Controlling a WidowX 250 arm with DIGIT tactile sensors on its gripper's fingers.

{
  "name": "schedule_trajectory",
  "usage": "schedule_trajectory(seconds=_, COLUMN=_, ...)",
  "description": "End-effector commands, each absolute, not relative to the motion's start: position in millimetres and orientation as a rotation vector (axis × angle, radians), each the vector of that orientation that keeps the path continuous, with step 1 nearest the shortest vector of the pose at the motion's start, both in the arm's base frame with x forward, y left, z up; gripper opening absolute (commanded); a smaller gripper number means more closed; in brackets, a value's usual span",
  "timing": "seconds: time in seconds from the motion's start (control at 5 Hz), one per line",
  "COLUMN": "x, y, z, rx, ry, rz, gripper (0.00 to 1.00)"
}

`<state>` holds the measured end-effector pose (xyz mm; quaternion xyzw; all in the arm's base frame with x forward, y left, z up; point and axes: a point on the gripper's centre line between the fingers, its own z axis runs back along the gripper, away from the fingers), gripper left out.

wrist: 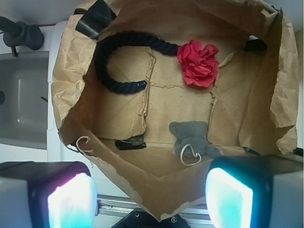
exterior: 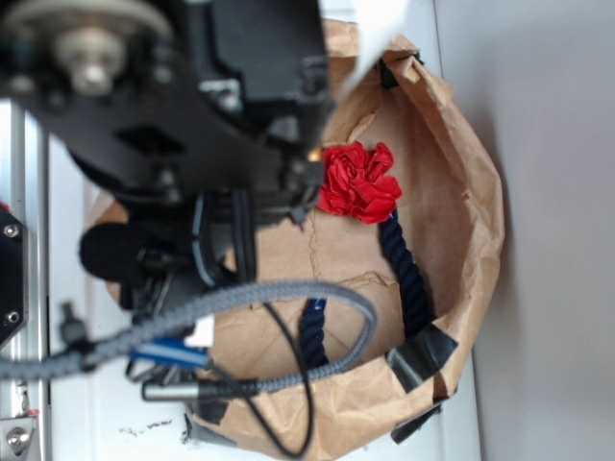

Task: Grab the gray animal.

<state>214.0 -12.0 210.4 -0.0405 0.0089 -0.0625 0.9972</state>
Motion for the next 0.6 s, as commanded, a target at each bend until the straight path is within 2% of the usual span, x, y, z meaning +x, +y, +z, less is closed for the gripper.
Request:
schedule_trajectory(seconds=0.0, x=260, y=24, z=137, rx=-0.029, ry=-0.019, rz=-0.136, gripper=1.0)
schedule_trajectory(seconds=0.2, x=256, y=17, z=109, rx=0.088, ry=-0.006, rz=-0.268, gripper=1.0)
schedule_trajectory(seconds=0.4, x=252, y=15, z=75, rx=0.123, ry=0.028, rz=-0.348, gripper=1.0)
